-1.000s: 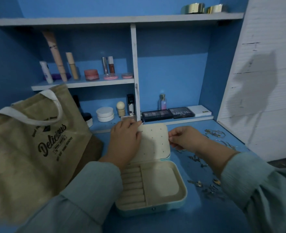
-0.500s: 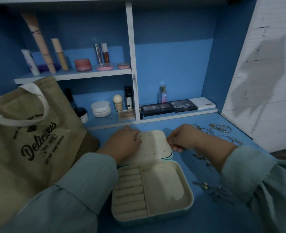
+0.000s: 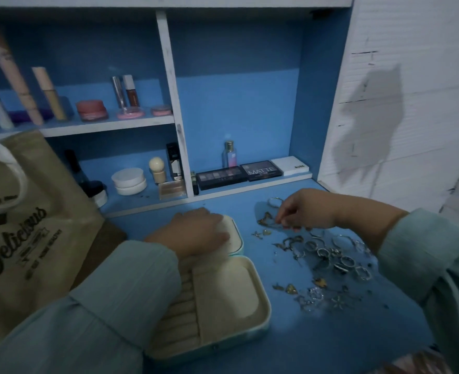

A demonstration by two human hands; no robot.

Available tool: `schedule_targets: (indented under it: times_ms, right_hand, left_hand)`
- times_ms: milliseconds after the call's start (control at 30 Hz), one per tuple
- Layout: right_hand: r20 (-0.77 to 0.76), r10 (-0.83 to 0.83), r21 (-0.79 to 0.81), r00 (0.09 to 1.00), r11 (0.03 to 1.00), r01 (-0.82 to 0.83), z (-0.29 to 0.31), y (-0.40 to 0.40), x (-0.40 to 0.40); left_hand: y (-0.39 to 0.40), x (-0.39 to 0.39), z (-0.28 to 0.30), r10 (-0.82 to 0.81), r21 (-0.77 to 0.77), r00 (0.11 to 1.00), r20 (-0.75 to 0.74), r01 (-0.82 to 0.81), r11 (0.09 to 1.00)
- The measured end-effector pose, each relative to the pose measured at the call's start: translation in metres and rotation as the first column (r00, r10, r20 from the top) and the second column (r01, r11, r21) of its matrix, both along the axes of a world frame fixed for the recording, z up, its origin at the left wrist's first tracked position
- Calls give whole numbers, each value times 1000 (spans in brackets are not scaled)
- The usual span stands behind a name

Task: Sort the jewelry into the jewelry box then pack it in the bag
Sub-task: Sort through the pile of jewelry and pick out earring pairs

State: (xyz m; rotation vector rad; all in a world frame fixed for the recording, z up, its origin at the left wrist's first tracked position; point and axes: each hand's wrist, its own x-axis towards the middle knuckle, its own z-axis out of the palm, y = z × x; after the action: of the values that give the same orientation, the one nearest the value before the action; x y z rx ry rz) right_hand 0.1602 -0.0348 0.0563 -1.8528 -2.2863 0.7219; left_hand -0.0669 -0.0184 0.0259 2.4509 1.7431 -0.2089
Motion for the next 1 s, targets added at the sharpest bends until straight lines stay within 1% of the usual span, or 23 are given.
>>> schedule_targets:
  times_ms: [100, 200, 333, 467, 600, 700, 867, 1000]
  right_hand:
    - [180, 63, 33, 982, 997, -70, -1, -8, 16]
    - [254, 105, 34, 961, 992, -118, -7, -17, 26]
    - [249, 164, 70, 954, 980, -186, -20, -26, 29]
    - [221, 201, 140, 954, 962, -235, -32, -29, 24]
    - [232, 199, 163, 952, 957, -239, -39, -29, 21]
    - [219, 201, 167, 955, 956, -240, -44, -28, 16]
    - [209, 210, 238, 955, 936, -258, -51, -26, 7]
    - [204, 229, 247, 952, 929, -277, -53, -22, 3]
  left_hand:
    - [-2, 21, 2, -82, 17, 988, 129, 80, 997]
    - [-1, 37, -2, -147, 61, 976, 163, 139, 988]
    - [5, 49, -12, -197, 113, 977, 82, 188, 976]
    - [7, 54, -23, -146, 143, 989, 38, 139, 980]
    - [6, 61, -26, -170, 189, 982, 81, 152, 970]
    - [7, 62, -28, -186, 229, 979, 79, 164, 959]
    - [9, 61, -34, -159, 227, 976, 149, 123, 966]
    - [10, 62, -35, -136, 217, 976, 172, 97, 971]
